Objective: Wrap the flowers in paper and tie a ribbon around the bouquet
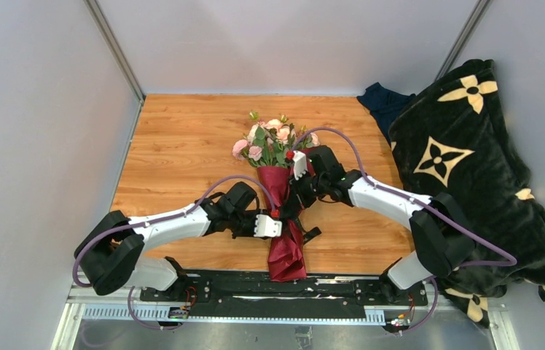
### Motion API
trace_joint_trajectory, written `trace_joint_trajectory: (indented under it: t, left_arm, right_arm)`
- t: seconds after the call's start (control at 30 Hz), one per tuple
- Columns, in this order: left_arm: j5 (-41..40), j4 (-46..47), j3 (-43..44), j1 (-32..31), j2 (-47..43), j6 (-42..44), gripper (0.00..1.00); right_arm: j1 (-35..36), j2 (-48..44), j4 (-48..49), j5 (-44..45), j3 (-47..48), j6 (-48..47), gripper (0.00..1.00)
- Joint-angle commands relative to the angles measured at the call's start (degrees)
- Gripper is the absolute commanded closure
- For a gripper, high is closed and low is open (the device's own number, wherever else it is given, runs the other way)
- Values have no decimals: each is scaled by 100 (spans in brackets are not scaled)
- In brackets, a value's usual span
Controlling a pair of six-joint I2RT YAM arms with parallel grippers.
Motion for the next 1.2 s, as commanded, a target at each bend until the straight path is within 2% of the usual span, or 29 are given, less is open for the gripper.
trace_joint_trajectory:
  t: [0.0, 0.1, 0.27, 0.5, 0.57, 0.67, 0.7, 0.77, 0.97, 1.07, 1.17]
  left_arm:
    - [28, 48, -56, -32, -72, 241, 99]
    - [-14, -6, -50, -32, -190, 309, 100]
    - [-720, -160, -20, -3, -294, 746, 100]
    - [-740, -17, 3, 21, -281, 976, 100]
    - [-732, 97, 8, 21, -277, 995, 100]
    - [-726, 116, 25, 21, -256, 1103, 100]
    - [-728, 101, 20, 21, -257, 1135, 100]
    - [-705, 88, 24, 21, -279, 1192, 100]
    - [-644, 73, 20, 21, -266, 1219, 100]
    - [-617, 81, 15, 21, -260, 1222, 100]
    - [-603, 66, 32, 21, -253, 1232, 100]
  right_arm:
    - [-179, -181, 306, 146, -13, 186, 100]
    - [-400, -431, 688, 277, -266, 520, 100]
    - [-957, -718, 1262, 371, -814, 1081, 100]
    - [-1185, -820, 1221, 229, -1041, 1263, 100]
    - [-1235, -806, 1003, 56, -962, 1271, 93]
    - [-1412, -939, 530, -185, -848, 1496, 69]
    - [-1448, -1025, 405, -174, -837, 1596, 64]
    - [-1428, -1237, 232, 68, -795, 1748, 47]
    - [-863, -1491, 294, 1056, -810, 2643, 41]
    - [-639, -1262, 306, 1450, -749, 2978, 38]
    - [-302, -907, -13, 1782, -370, 2868, 36]
